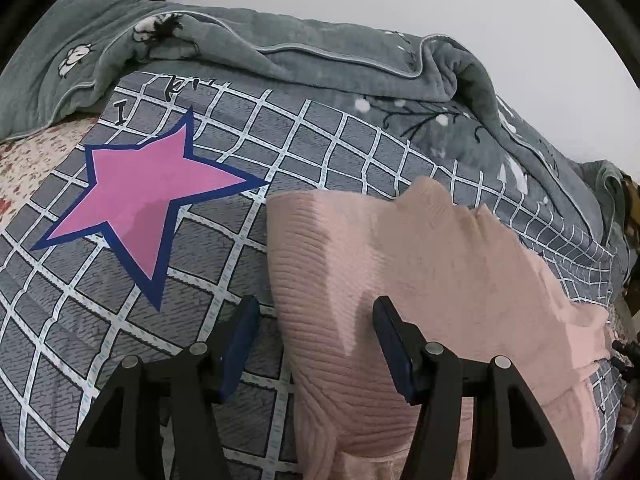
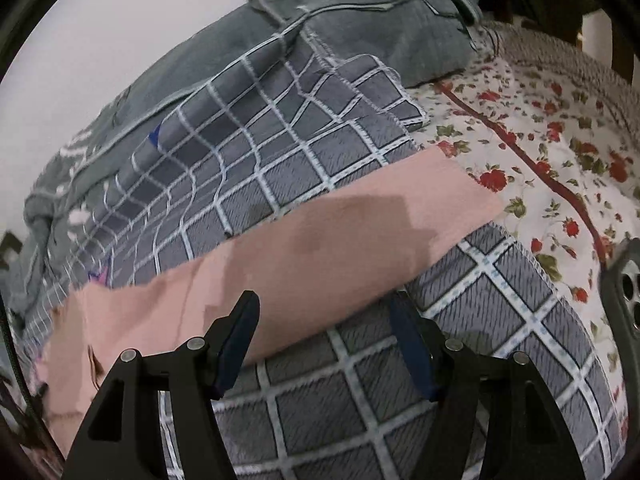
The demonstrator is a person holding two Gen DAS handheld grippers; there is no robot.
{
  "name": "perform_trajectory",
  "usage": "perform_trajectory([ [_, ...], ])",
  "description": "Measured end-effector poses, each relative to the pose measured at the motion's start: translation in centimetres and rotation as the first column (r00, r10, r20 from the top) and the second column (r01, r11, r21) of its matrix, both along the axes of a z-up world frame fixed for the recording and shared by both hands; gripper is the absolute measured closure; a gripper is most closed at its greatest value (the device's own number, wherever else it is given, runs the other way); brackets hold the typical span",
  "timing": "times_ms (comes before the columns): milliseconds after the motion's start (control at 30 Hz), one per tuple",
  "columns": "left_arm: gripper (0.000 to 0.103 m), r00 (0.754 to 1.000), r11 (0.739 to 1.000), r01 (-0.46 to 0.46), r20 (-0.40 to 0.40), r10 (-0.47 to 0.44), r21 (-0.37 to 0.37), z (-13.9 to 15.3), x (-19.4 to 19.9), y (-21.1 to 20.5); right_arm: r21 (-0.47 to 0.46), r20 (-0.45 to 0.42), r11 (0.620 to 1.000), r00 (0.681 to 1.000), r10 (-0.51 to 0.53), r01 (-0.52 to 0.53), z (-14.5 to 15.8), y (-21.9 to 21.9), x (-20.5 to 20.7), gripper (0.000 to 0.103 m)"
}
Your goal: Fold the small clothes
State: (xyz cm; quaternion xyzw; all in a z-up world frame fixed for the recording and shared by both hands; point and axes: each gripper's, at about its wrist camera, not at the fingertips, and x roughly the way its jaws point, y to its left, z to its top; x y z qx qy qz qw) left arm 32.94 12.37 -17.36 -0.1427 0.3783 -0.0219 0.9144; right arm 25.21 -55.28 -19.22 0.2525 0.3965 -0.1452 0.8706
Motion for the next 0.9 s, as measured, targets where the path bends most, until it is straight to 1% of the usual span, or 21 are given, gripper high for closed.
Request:
perform_trajectory([
  [67,0.046,1.0,1.0,0.0,0.001,0.0,-0.003,0.0,0.0,0.0,0.007,0.006,1.0,1.0,-0.028,0.028,-0.1,-0.8,0.2,0.037],
  [167,0.046,1.0,1.0,0.0,0.001,0.0,-0.001,0.0,0.0,0.1,0.022,0.014,0.997,0.997,-0.072,0.072,-0.2,-1.8,0.3,0.044],
  [200,0.046,1.0,1.0,0.0,0.001,0.0,-0.003,0.0,0.0,0.1,0.02,0.016,0.996,0.996,-0.086,0.085,-0.1,-2.1,0.4,0.051],
  [233,0.046,1.0,1.0,0.0,0.001,0.0,-0.004,0.0,0.0,0.1,0.003,0.009,0.995,0.995,-0.103,0.103,-0.1,-2.3,0.5,0.064],
  [267,0.046,1.0,1.0,-0.002,0.001,0.002,-0.006,0.0,0.0,0.1,-0.016,0.005,0.994,0.994,-0.11,0.11,0.0,-2.4,0.6,0.075],
  [300,0.046,1.0,1.0,-0.003,0.002,0.003,-0.008,0.1,0.0,0.2,-0.03,0.006,0.994,0.994,-0.106,0.106,0.1,-2.4,0.7,0.096],
  [367,0.046,1.0,1.0,-0.006,0.005,0.006,-0.013,0.1,-0.1,0.3,-0.063,0.026,0.994,0.996,-0.087,0.089,0.7,-2.1,0.7,0.096],
  [433,0.046,1.0,1.0,-0.011,0.009,0.011,-0.02,0.2,-0.3,0.5,-0.142,0.057,0.985,0.994,-0.09,0.097,2.0,-1.0,0.3,0.096],
  [467,0.046,1.0,1.0,-0.014,0.012,0.015,-0.028,0.3,-0.4,0.7,-0.202,0.075,0.975,0.994,-0.084,0.097,3.1,-0.1,0.1,0.096],
  [533,0.046,1.0,0.999,-0.018,0.016,0.019,-0.046,0.4,-0.5,1.0,-0.288,0.107,0.953,0.992,-0.069,0.097,5.1,1.8,-0.1,0.097],
  [633,0.042,0.999,0.996,-0.028,0.023,0.03,-0.09,0.7,-0.7,1.6,-0.4,0.145,0.914,0.989,-0.014,0.071,8.5,5.7,0.1,0.097],
  [700,0.04,0.999,0.991,-0.03,0.028,0.034,-0.131,0.9,-0.9,2.1,-0.458,0.167,0.888,0.985,0.034,0.047,10.8,9.1,0.4,0.097],
  [800,0.035,0.998,0.984,-0.033,0.041,0.041,-0.174,1.3,-1.2,2.8,-0.496,0.205,0.868,0.97,0.13,-0.012,13.7,15.2,1.1,0.097],
  [900,0.031,0.997,0.979,-0.045,0.058,0.057,-0.201,1.8,-1.7,3.9,-0.529,0.222,0.842,0.941,0.257,-0.105,15.7,22.9,2.1,0.097],
])
